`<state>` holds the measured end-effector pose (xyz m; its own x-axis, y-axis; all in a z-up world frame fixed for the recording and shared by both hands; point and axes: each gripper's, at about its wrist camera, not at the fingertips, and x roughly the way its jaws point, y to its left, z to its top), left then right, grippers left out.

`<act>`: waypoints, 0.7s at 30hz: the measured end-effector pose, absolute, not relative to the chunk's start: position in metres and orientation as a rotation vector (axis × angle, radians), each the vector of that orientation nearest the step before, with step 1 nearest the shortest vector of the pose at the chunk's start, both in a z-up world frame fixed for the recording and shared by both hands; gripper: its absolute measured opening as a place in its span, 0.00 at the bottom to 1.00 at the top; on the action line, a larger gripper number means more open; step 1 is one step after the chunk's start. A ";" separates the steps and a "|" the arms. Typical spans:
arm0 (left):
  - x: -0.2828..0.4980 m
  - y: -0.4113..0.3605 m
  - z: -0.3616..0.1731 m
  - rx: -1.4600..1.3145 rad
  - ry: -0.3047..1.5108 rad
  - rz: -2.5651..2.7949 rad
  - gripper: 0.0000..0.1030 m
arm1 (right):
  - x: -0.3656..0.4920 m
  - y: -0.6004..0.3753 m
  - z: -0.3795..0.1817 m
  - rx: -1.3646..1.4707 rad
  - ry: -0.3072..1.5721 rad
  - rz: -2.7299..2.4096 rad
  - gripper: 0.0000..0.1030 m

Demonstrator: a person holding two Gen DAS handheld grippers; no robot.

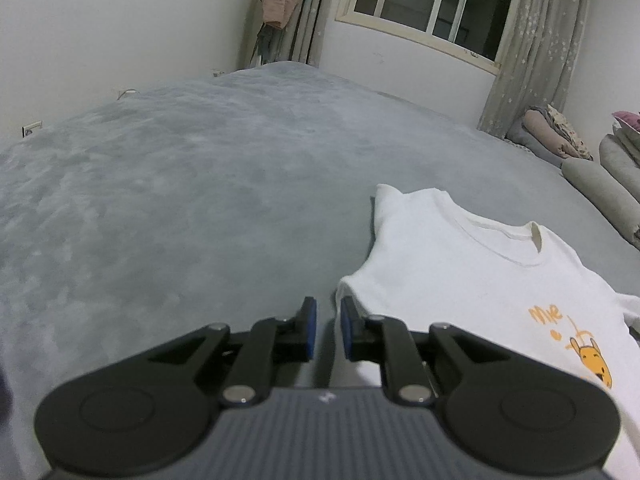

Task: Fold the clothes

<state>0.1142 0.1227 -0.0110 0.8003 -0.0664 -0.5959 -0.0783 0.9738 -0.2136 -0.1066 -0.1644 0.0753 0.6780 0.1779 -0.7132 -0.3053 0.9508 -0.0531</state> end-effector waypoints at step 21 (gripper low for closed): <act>0.097 0.130 0.015 -0.308 0.755 -0.071 0.17 | -0.128 -0.142 0.074 -0.241 0.732 0.305 0.30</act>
<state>0.0967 0.1299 0.0148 0.7281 -0.1735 -0.6632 -0.0461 0.9529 -0.2999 -0.1278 -0.1420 0.0742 0.7034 0.1881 -0.6854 -0.3547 0.9286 -0.1091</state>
